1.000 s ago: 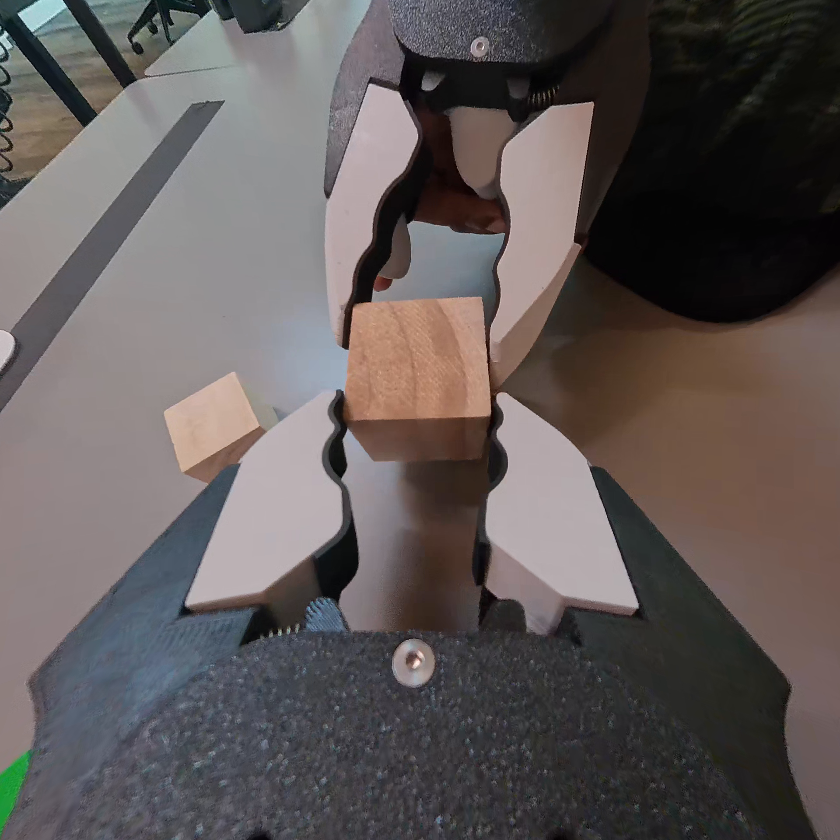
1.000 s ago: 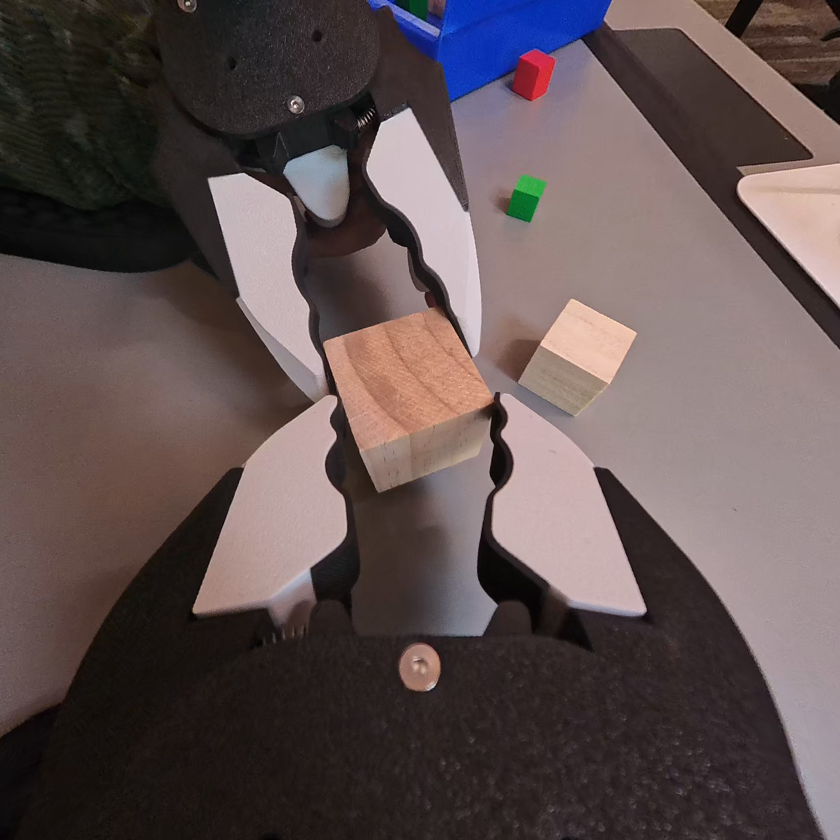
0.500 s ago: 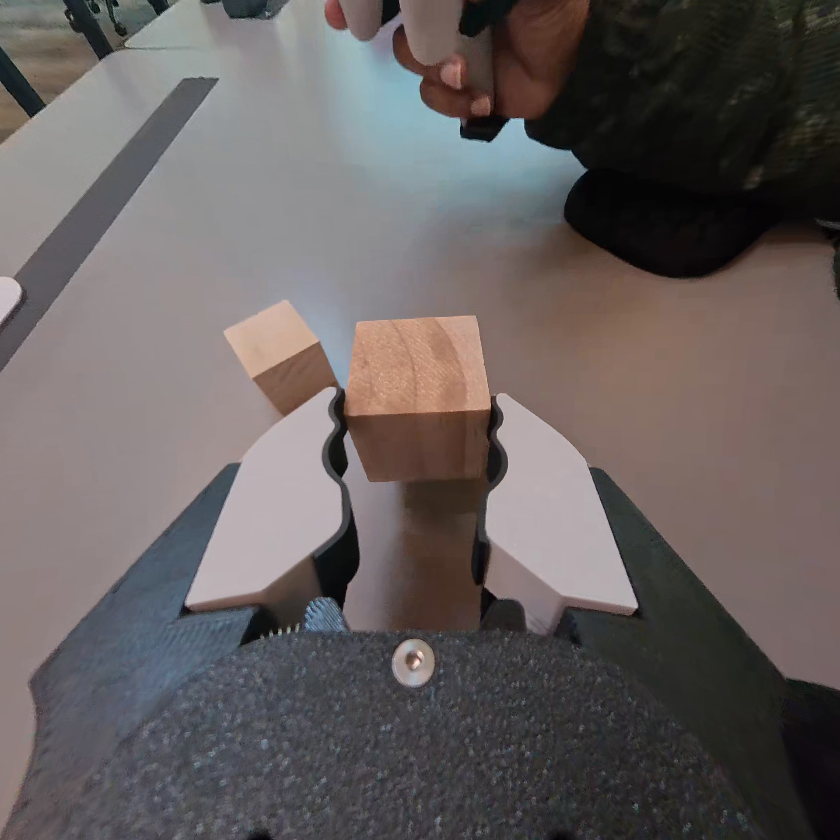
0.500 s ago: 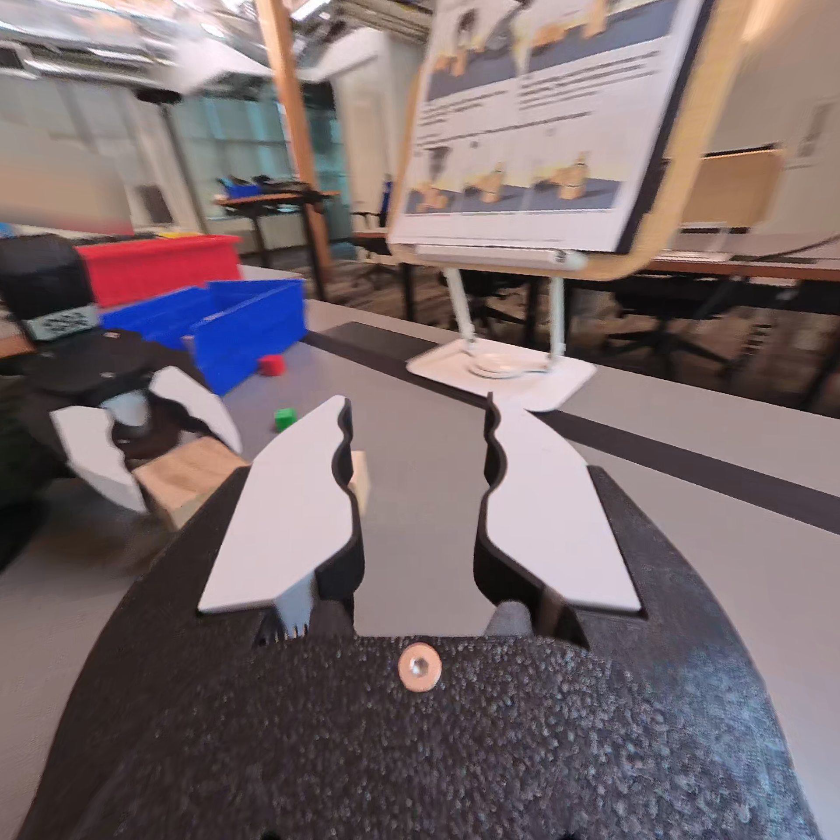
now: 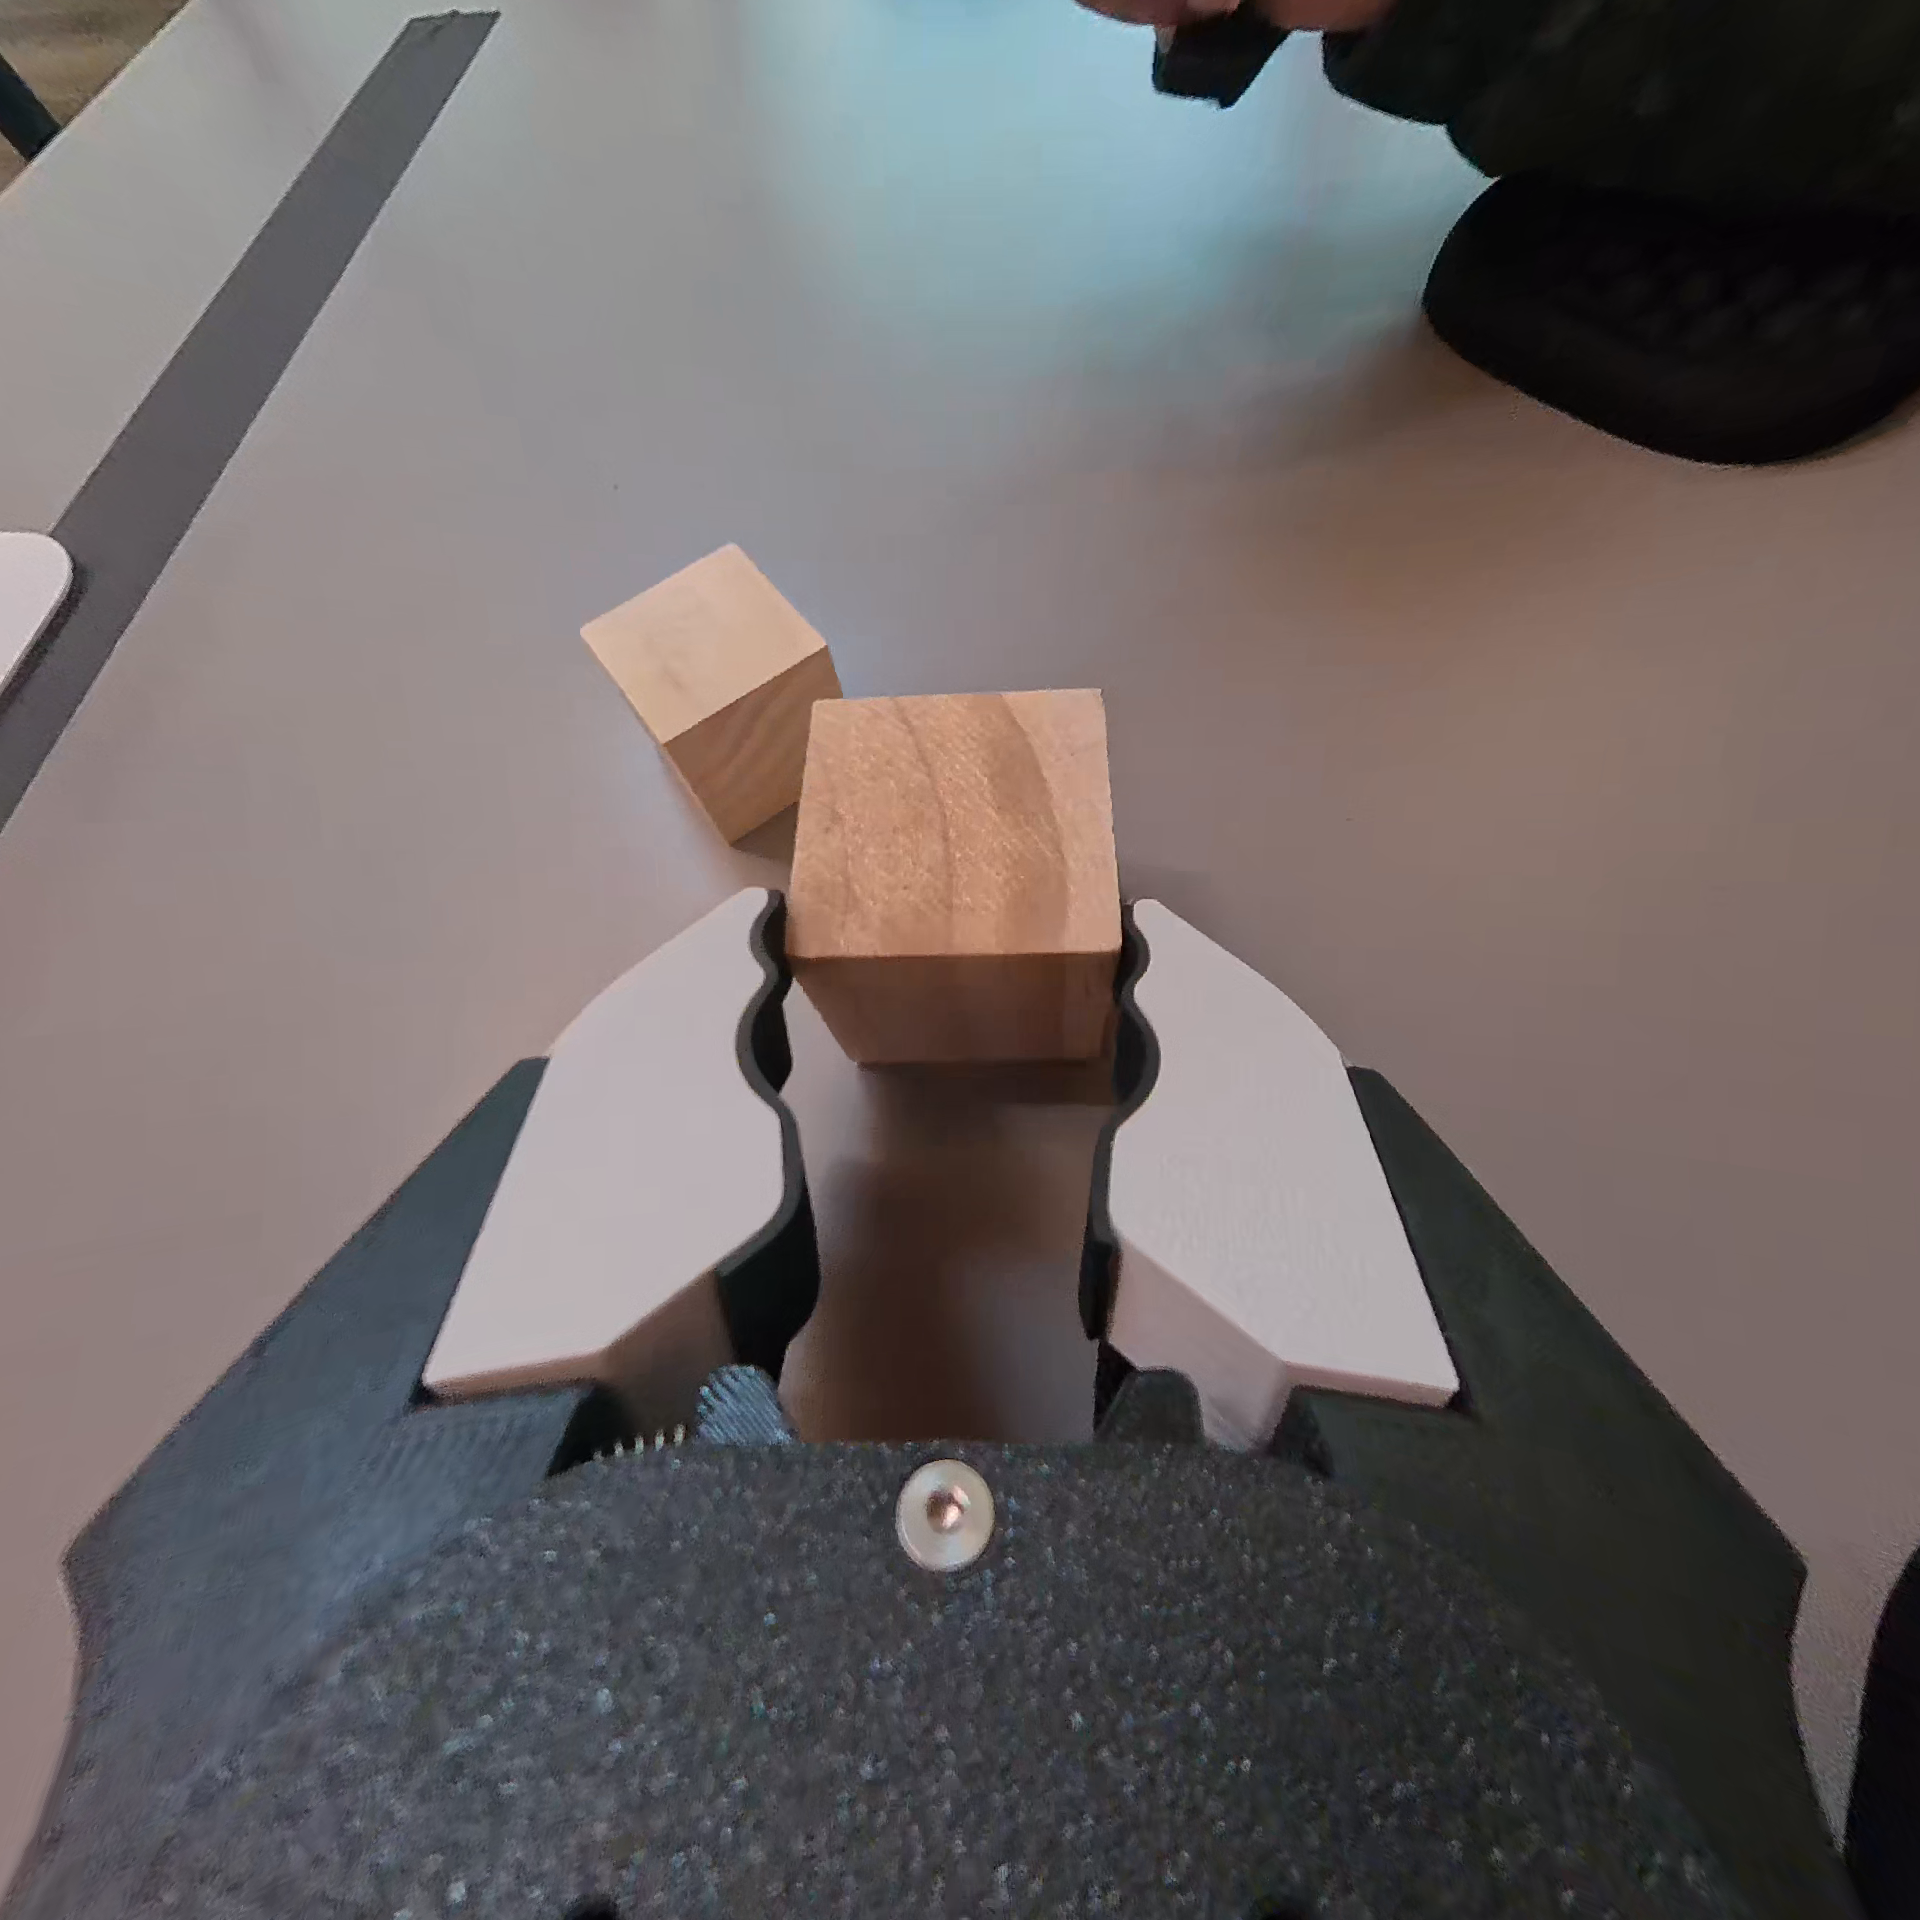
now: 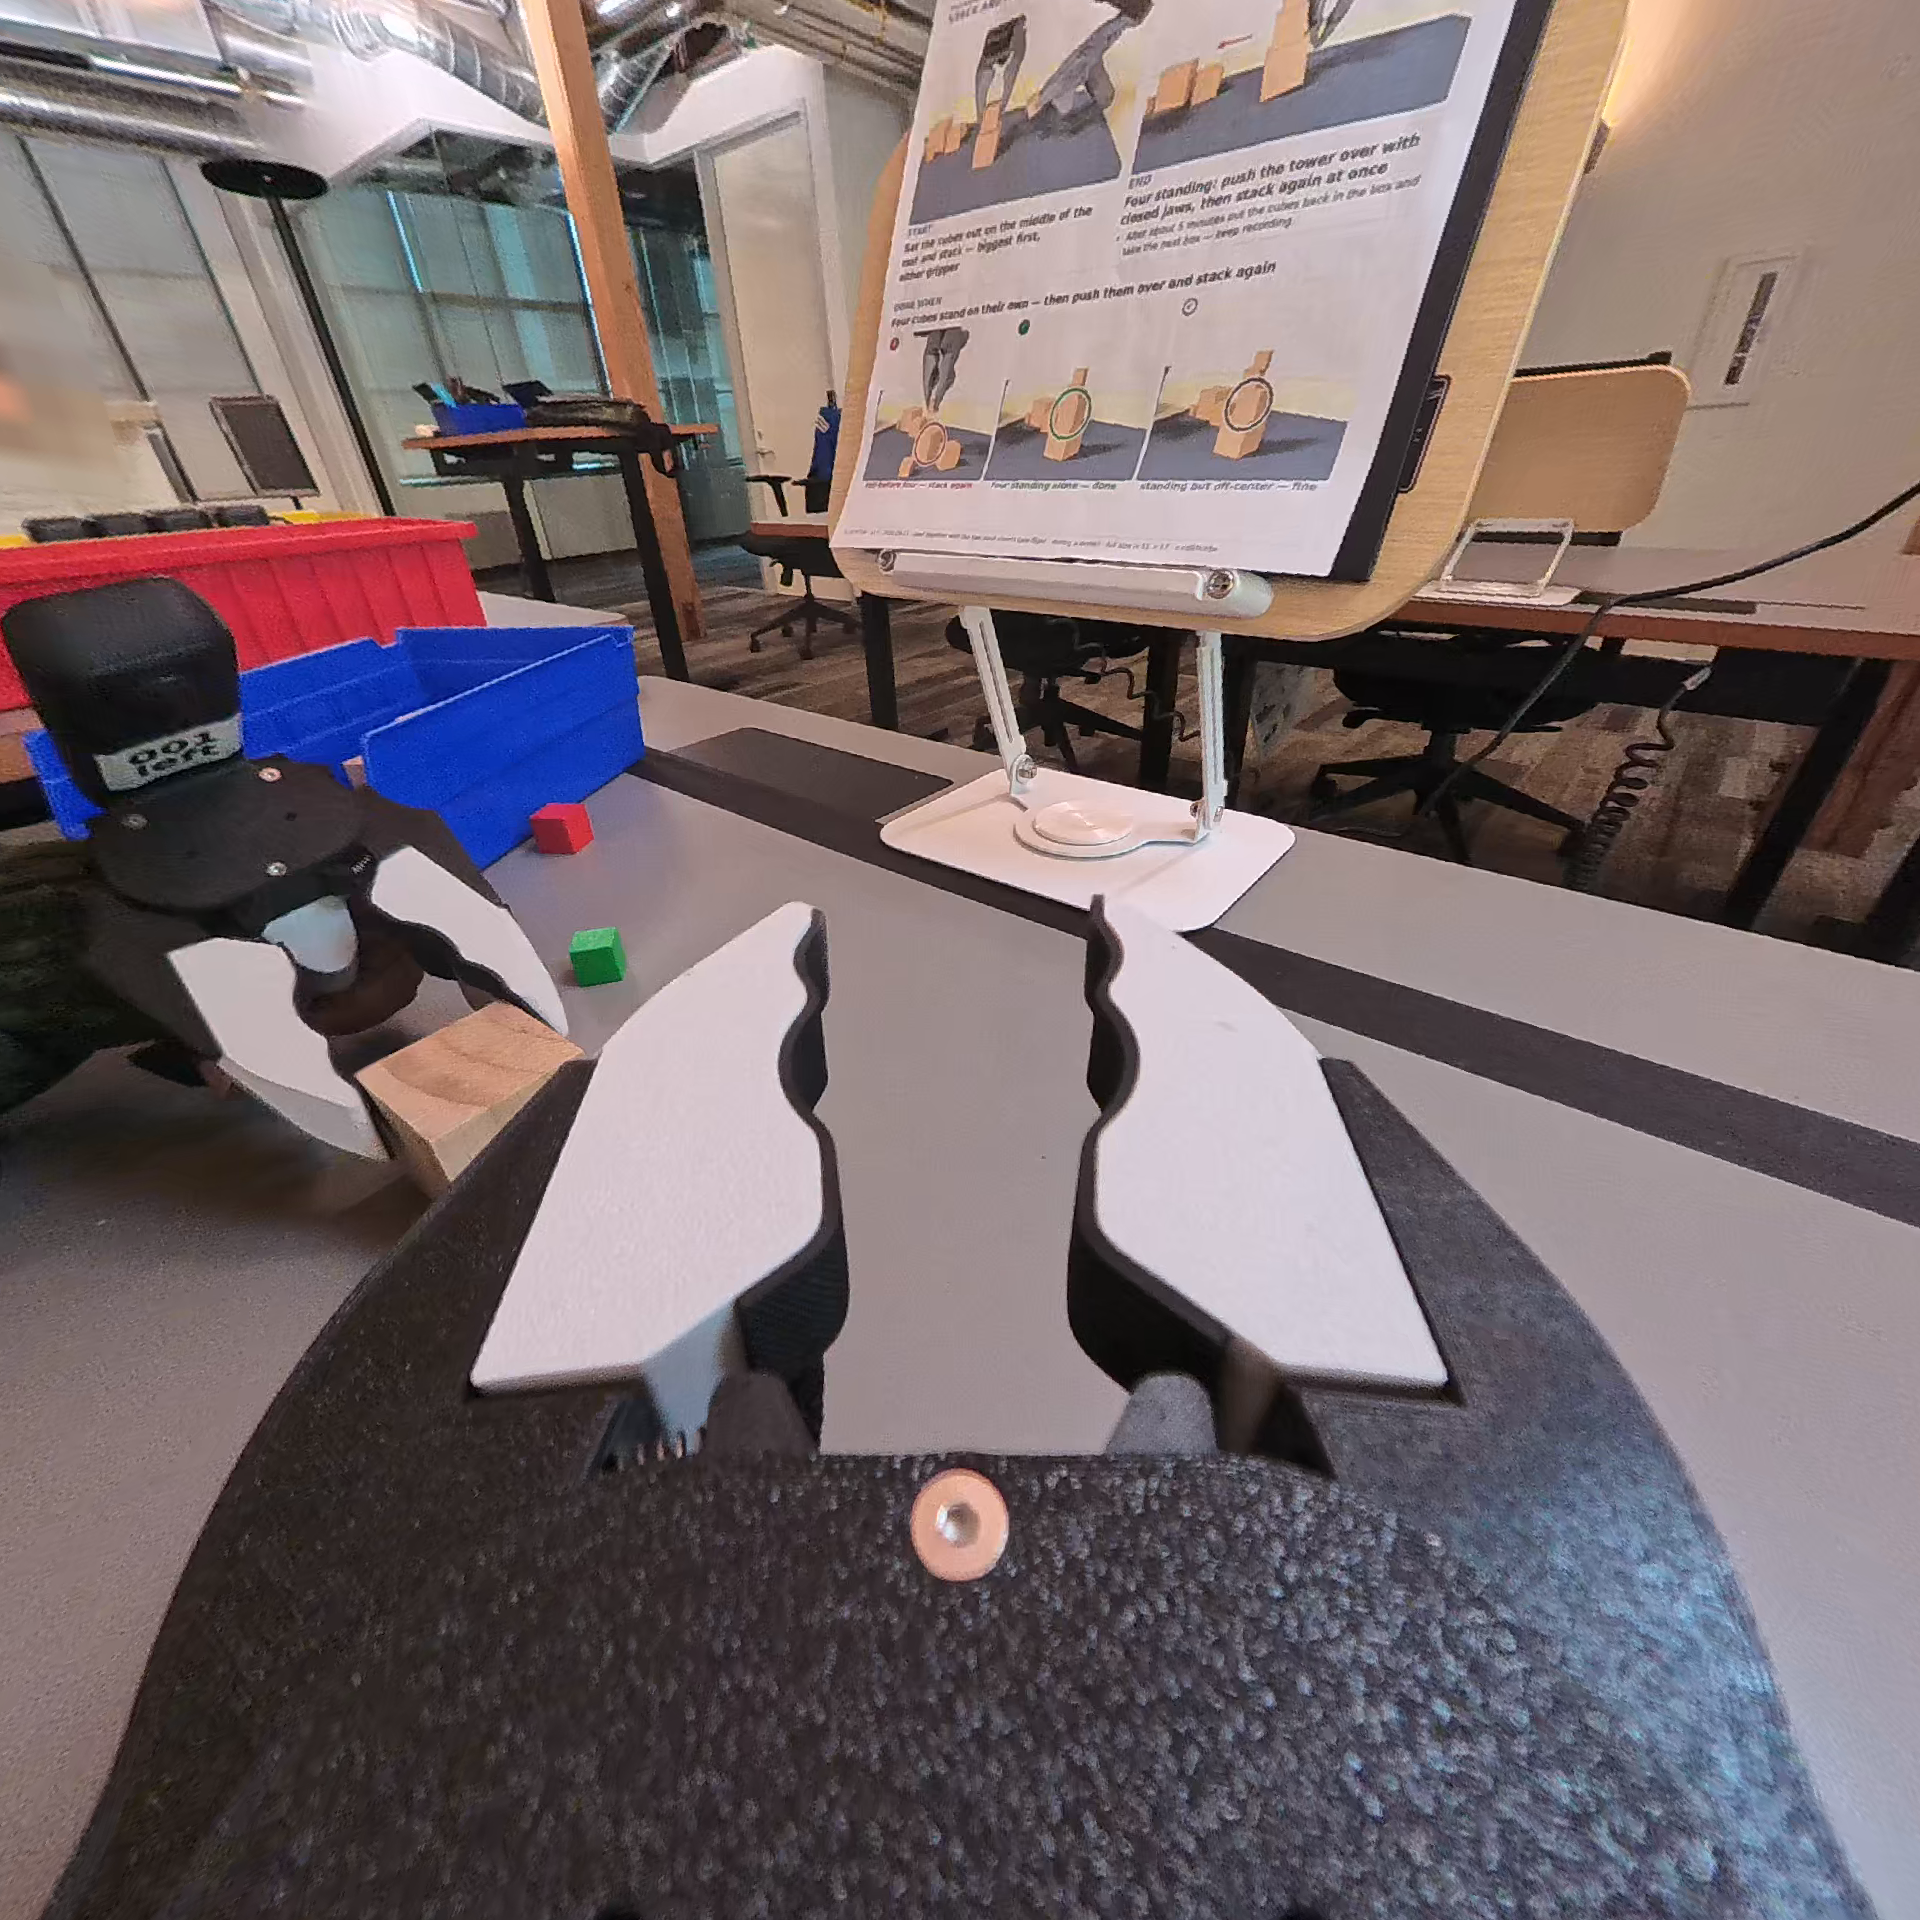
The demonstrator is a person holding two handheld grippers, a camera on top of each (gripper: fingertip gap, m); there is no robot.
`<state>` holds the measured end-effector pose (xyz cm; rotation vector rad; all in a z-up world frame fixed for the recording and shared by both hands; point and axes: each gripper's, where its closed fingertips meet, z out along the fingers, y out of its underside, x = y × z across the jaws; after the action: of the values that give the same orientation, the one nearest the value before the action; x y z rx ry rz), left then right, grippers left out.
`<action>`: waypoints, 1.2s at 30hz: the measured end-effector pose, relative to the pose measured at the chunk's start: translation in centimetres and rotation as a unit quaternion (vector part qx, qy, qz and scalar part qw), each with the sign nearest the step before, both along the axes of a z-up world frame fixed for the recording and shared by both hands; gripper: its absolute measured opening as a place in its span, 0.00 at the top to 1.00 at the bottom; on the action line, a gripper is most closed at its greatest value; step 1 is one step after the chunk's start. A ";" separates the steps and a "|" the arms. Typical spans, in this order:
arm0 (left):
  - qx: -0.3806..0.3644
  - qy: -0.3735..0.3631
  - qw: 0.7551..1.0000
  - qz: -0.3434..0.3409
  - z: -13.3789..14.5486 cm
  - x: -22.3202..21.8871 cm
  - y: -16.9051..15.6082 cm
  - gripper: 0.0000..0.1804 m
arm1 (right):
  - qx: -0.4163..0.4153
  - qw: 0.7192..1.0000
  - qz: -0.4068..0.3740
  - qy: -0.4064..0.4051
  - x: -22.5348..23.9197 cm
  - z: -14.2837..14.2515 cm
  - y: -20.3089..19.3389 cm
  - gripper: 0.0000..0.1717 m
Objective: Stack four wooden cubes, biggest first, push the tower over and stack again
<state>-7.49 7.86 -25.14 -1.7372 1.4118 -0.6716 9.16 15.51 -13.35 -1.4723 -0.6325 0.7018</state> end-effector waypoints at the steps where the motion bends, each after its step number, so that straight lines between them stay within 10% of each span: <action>1: 0.001 0.004 1.000 0.006 0.0 -0.1 0.0 0.67 | 0.002 1.000 -0.001 0.001 0.1 0.1 0.0 0.72; 11: -0.070 -0.115 0.981 0.143 8.9 -0.5 3.3 0.67 | 0.004 0.999 -0.028 0.018 1.2 0.8 0.5 0.73; 24: -0.198 0.239 0.935 0.174 0.1 5.1 6.1 0.54 | 0.022 0.997 -0.070 0.024 3.2 1.2 1.2 0.84; 36: -0.140 0.323 0.931 0.096 -0.5 6.4 6.6 0.75 | 0.040 0.996 -0.078 0.027 3.9 2.1 0.9 0.90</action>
<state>-1.07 14.48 -25.60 -2.4337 1.5882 -0.1915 13.07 16.41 -11.28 -1.4074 -0.4932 0.5862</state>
